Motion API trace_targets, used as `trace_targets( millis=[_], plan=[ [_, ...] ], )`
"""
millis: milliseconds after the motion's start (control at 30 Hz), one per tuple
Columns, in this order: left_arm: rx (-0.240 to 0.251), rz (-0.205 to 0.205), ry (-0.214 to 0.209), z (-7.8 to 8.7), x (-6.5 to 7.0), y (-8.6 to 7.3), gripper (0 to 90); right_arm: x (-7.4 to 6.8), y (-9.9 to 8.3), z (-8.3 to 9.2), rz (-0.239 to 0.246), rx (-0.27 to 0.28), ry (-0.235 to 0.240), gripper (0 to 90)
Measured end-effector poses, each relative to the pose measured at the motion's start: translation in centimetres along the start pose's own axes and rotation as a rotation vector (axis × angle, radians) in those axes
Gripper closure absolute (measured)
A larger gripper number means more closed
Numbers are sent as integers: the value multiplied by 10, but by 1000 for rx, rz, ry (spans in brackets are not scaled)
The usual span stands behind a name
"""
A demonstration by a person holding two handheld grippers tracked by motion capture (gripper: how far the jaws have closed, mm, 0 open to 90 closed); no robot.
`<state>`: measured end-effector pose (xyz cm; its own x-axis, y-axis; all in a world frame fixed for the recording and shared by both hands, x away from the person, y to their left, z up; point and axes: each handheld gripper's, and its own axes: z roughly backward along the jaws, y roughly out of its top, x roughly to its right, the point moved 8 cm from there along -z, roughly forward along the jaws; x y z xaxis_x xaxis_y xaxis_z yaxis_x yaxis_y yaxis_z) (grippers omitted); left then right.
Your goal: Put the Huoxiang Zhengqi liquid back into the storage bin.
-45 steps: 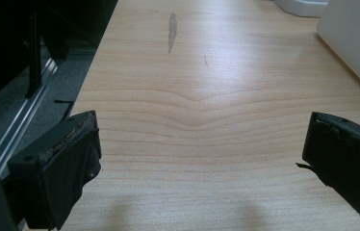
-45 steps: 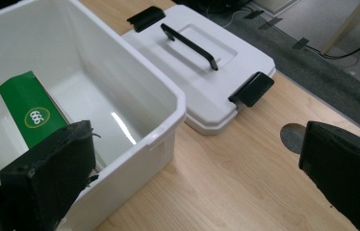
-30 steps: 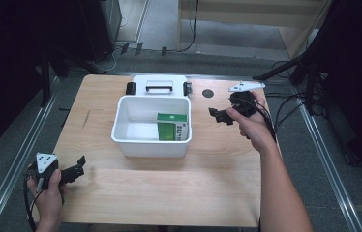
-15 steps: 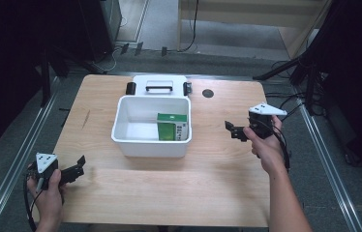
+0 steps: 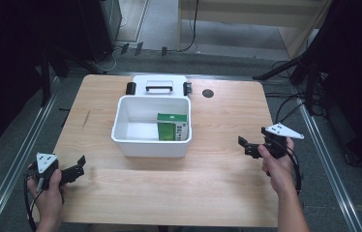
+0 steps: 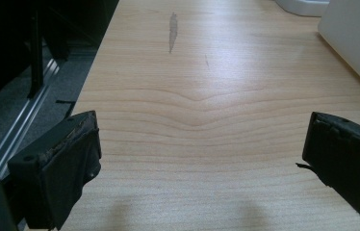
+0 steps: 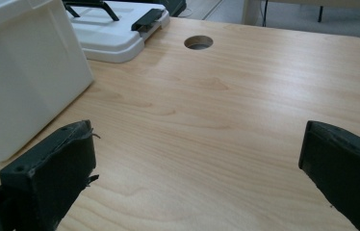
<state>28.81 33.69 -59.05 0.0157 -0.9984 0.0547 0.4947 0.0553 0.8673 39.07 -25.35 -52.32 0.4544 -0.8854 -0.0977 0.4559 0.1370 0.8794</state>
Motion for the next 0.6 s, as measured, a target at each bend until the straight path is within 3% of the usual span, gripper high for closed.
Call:
trace_targets(
  millis=[200, 367, 600],
  plan=[
    [0, 4, 0, 0, 0, 0, 7, 10, -20, 15, -26, 8, -31, 0],
    [-2, -2, 0, 0, 0, 0, 7, 16, -38, 28, -15, 2, -66, 0],
    [6, -14, 8, 0, 1, 0, 7, 24, -50, 47, -28, 21, -85, 0]
  ],
)
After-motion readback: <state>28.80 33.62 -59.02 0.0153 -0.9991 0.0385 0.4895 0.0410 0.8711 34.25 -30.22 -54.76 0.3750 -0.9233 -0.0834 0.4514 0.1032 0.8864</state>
